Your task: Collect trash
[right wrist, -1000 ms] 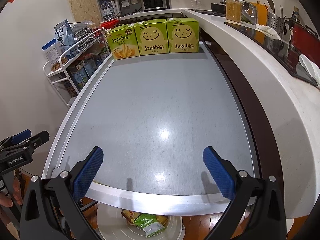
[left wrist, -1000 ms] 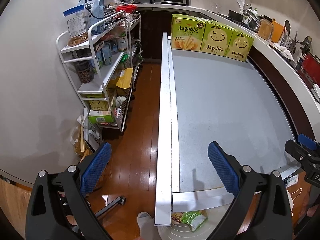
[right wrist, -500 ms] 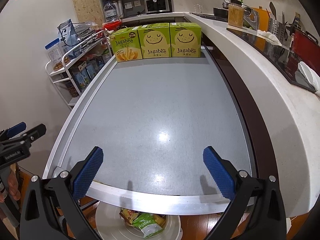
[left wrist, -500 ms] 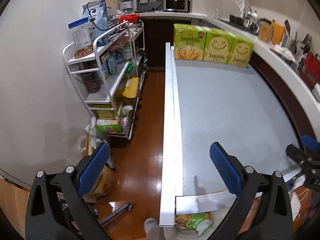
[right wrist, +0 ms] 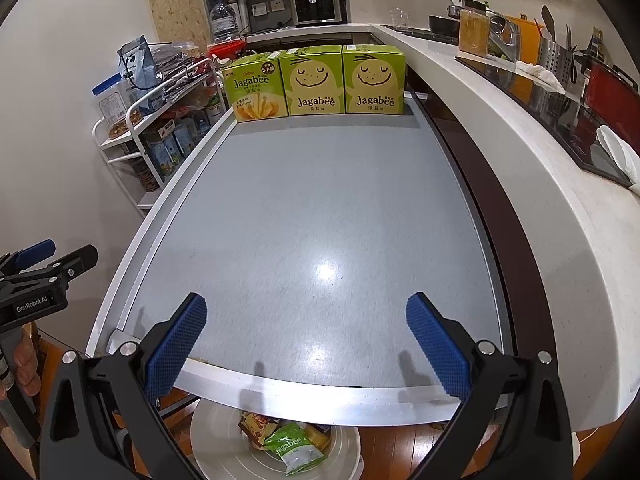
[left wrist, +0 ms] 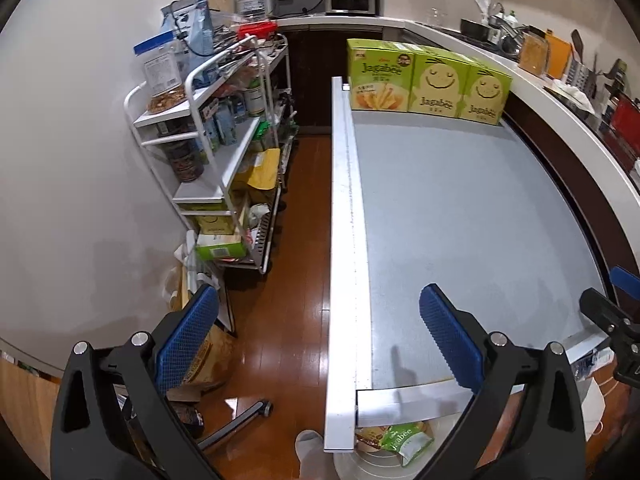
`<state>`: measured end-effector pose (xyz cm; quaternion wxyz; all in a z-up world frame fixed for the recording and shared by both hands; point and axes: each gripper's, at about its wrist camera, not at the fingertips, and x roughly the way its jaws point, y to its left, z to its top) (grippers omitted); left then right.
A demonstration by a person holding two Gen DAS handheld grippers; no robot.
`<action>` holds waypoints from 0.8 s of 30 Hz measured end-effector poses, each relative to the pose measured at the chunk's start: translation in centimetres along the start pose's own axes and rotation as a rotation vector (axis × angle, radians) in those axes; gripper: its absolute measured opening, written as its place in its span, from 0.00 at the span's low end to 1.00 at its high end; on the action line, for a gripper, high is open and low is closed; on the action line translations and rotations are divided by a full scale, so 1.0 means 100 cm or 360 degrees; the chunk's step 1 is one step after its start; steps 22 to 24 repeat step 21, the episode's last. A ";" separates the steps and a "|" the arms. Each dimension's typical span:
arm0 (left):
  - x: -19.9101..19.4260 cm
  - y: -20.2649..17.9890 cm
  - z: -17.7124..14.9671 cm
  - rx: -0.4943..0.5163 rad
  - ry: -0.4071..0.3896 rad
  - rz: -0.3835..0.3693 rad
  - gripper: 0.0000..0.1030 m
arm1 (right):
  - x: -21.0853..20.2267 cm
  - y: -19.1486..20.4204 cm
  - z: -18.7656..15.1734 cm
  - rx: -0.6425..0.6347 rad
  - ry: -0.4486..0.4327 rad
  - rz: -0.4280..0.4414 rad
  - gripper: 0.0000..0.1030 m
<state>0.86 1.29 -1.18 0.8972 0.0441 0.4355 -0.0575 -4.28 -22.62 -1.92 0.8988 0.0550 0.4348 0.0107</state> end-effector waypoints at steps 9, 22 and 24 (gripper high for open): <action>-0.006 -0.003 0.005 0.0001 -0.0057 -0.0030 0.98 | -0.001 0.002 0.000 -0.0001 -0.0007 0.0011 0.95; -0.006 0.001 0.014 -0.0025 -0.0005 -0.0044 0.98 | -0.006 -0.002 0.009 0.0018 -0.0011 0.0016 0.95; -0.006 0.001 0.014 -0.0025 -0.0005 -0.0044 0.98 | -0.006 -0.002 0.009 0.0018 -0.0011 0.0016 0.95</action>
